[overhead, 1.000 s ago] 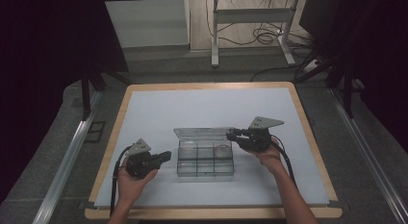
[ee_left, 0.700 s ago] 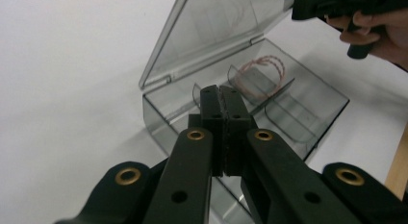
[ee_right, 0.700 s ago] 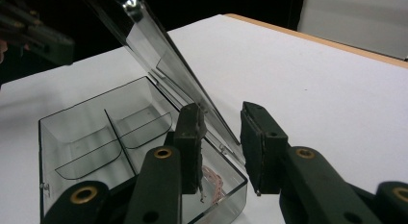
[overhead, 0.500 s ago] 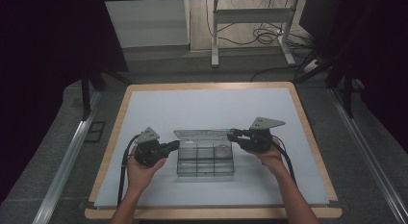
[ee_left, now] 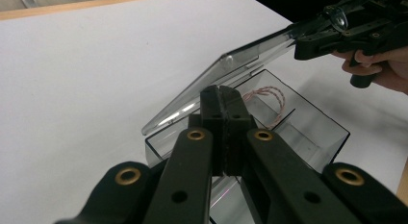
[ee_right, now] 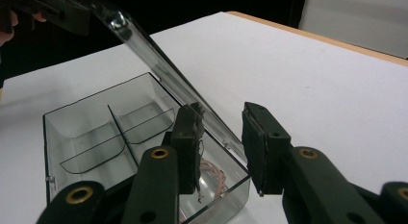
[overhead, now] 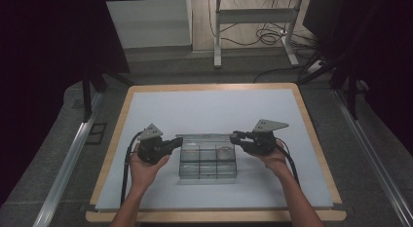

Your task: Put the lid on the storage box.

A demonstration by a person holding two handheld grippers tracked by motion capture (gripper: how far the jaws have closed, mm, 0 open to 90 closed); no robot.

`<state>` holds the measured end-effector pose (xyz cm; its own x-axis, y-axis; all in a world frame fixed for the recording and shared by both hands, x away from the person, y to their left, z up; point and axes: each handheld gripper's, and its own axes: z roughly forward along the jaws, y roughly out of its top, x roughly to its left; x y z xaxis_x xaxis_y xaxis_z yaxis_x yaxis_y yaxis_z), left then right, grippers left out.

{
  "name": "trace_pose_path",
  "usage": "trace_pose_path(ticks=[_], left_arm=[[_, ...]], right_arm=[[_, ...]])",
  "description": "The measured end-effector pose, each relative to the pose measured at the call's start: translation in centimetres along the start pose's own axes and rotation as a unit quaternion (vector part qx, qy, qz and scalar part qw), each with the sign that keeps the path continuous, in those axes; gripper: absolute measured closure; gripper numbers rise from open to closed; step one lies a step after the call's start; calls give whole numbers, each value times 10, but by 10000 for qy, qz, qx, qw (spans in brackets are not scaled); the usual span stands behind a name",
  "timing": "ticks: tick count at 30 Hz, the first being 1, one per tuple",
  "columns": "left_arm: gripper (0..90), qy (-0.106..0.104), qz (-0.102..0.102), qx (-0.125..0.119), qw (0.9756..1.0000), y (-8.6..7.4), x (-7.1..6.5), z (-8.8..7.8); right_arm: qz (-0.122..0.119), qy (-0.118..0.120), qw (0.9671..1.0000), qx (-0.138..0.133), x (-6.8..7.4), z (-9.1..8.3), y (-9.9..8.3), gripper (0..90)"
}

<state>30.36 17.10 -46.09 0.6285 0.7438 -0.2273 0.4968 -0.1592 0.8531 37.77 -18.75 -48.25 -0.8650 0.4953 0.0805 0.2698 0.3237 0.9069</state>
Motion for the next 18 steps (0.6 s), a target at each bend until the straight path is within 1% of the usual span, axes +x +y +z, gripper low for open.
trace_pose_path(ticks=[8, 12, 18], left_arm=[[900, -30, 3, -4, 10000, 1, 0, 1], [900, -54, 19, 0, 10000, 1, -1, 1], [900, -65, 39, 0, 10000, 0, -3, 1]], right_arm=[[12, -4, 10000, -34, 0, -2, 0, 660], [32, -5, 10000, -58, 1, -4, -2, 622], [80, -29, 9998, -162, 2, -14, -2, 563]])
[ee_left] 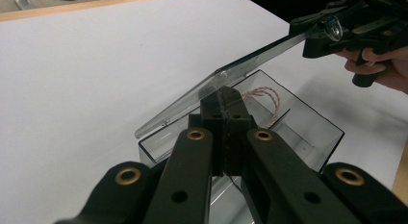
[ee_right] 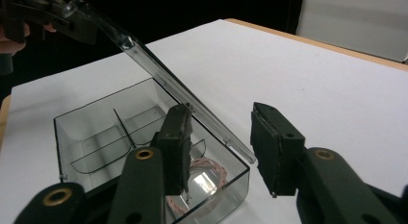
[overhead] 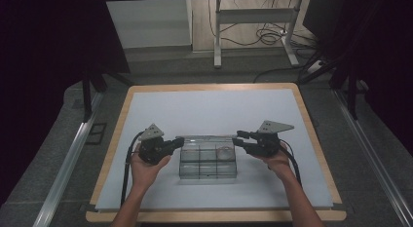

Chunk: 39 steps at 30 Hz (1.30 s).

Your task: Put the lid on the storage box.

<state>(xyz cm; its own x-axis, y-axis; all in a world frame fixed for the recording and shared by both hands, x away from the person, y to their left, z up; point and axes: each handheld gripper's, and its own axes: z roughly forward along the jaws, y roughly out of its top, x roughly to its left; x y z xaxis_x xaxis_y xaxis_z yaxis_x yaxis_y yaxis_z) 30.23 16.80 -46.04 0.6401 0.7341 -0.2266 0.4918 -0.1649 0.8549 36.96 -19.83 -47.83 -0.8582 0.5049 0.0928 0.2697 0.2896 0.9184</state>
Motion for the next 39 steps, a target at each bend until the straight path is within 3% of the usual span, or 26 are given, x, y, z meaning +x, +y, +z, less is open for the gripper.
trace_pose_path(ticks=[12, 23, 28, 39], left_arm=[[900, -40, 1, -16, 10000, -2, 0, -1], [900, -68, -26, -53, 10000, -3, -1, -2], [900, -77, 2, -24, 10000, -4, -2, -3], [900, -233, 14, 19, 9997, -12, -4, -5]], right_arm=[[264, -107, 9994, 200, 4, -13, -9, 458], [386, -251, 9987, 198, 5, -25, -16, 442], [512, -424, 9976, 215, 5, -30, -21, 436], [639, -626, 9957, 220, -1, -41, -27, 425]])
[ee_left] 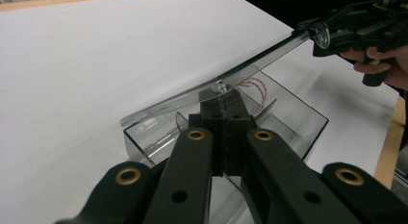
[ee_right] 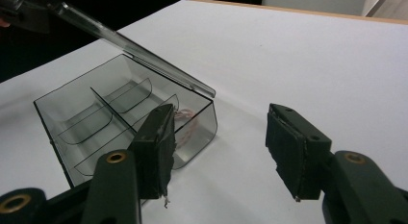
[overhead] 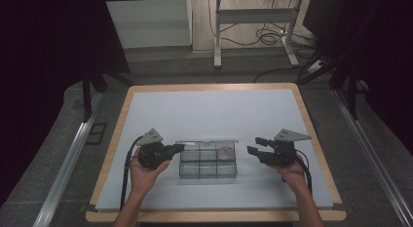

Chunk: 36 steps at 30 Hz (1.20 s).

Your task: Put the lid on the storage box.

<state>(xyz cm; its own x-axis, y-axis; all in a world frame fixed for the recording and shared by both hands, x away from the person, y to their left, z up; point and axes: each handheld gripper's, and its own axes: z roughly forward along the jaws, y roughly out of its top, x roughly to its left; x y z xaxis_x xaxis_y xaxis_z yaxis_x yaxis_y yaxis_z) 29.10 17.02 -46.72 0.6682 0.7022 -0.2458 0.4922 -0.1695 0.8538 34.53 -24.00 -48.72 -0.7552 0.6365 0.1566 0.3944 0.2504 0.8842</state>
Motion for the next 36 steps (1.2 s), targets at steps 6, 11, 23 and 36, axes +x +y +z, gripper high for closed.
trace_pose_path(ticks=[6, 11, 23, 36], left_arm=[[900, -57, -7, 24, 10000, -5, -1, -1], [900, -130, -20, 33, 9999, -7, -1, -3], [900, -219, -23, 140, 9997, -18, -4, -4], [900, -395, -67, 305, 9987, -32, -2, -6]], right_arm=[[-51, 193, 9998, -65, 1, -1, -2, 422], [-55, 179, 9998, -45, 1, -1, -2, 422], [-77, 21, 10000, -31, 1, -3, -5, 416], [-78, -15, 10000, 60, 0, -2, -9, 416]])
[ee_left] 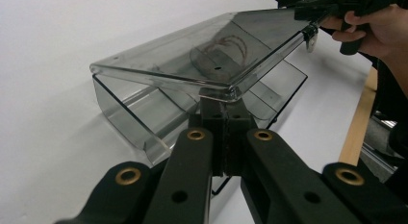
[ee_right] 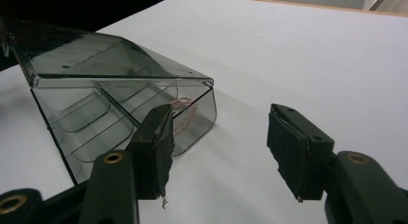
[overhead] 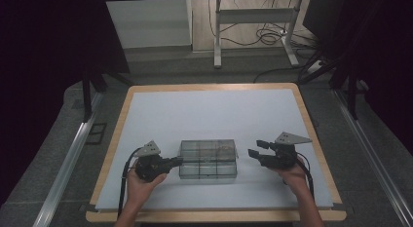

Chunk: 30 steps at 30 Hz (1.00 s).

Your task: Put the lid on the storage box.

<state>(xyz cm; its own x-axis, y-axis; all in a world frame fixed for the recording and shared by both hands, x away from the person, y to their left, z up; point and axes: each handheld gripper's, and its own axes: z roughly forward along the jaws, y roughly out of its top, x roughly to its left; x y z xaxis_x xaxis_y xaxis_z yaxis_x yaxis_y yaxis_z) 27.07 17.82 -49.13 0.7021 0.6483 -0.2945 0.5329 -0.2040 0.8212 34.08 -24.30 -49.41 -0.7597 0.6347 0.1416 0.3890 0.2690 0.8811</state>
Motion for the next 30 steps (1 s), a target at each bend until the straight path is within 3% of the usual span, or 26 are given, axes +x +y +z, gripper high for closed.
trace_pose_path(ticks=[17, 21, 30], left_arm=[[900, -66, -16, 182, 9998, -12, 3, 1], [900, -161, -59, 167, 9997, -14, 5, 0], [900, -127, -56, 224, 9997, -17, 7, -1]], right_arm=[[-10, -47, 10000, 84, -1, 1, -3, 416], [-10, -43, 10000, 81, -1, 1, -4, 416], [-15, -49, 9999, 110, -1, 2, -5, 415]])
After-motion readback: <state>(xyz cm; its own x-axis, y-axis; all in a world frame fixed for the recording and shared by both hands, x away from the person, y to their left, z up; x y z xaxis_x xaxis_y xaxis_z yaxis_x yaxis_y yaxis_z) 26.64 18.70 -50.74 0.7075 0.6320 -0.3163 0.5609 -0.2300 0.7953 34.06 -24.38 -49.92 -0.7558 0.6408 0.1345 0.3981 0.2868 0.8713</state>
